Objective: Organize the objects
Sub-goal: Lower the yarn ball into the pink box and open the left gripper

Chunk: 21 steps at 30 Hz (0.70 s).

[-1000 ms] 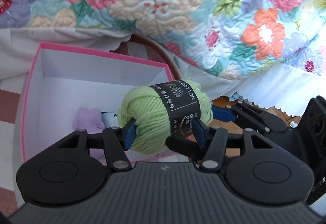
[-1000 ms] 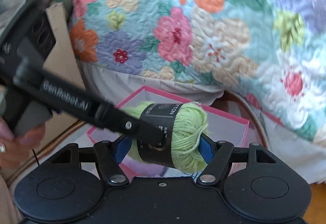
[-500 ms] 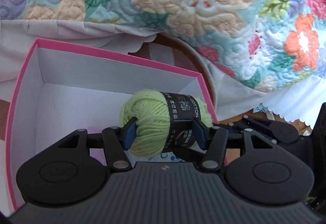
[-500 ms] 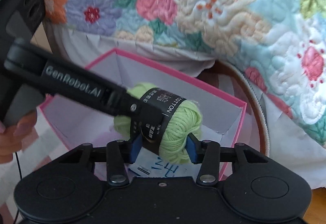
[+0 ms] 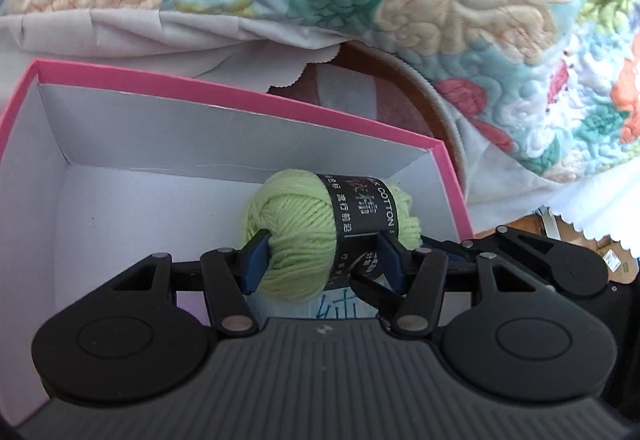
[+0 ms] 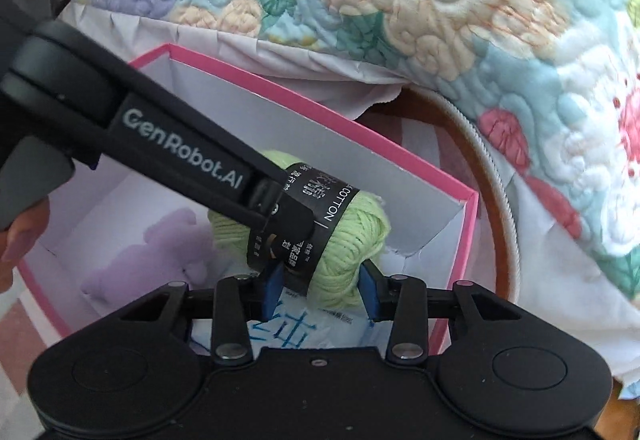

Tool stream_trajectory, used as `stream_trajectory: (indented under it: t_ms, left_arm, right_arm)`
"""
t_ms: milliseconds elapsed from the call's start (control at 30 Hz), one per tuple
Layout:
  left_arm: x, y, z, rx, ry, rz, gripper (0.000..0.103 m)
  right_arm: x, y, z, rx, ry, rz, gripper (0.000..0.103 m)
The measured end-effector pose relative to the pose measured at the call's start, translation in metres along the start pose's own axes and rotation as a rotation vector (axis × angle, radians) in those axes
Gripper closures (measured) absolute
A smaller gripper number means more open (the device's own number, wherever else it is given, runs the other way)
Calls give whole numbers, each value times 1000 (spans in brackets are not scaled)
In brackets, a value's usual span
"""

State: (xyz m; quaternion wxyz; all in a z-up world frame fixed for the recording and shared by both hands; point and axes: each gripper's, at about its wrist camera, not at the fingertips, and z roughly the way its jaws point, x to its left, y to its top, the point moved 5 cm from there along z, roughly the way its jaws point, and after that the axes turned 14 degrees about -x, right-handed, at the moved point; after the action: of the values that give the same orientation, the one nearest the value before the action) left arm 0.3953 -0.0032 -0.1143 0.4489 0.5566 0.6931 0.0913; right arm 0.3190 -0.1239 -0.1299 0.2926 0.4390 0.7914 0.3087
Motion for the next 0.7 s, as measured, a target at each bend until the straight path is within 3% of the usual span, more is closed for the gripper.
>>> stream_trajectory:
  t_ms: [233,333,500,700]
  left_arm:
    - [-2,-15,21,47,60,12,56]
    - [-8,-16,25,39,96,45,61]
    - [-28,-17,30,34,220,205,68]
    - [-33,-18,33,3,278,209,68]
  right_arm:
    - [-8,3,9,-4,-105,-123,58]
    - [-14,2,1,-25,-75,-84,58]
    - [-17,-2,-24,-85,-21,-50,58]
    - [-34,-11,-41,-120,22,78,58]
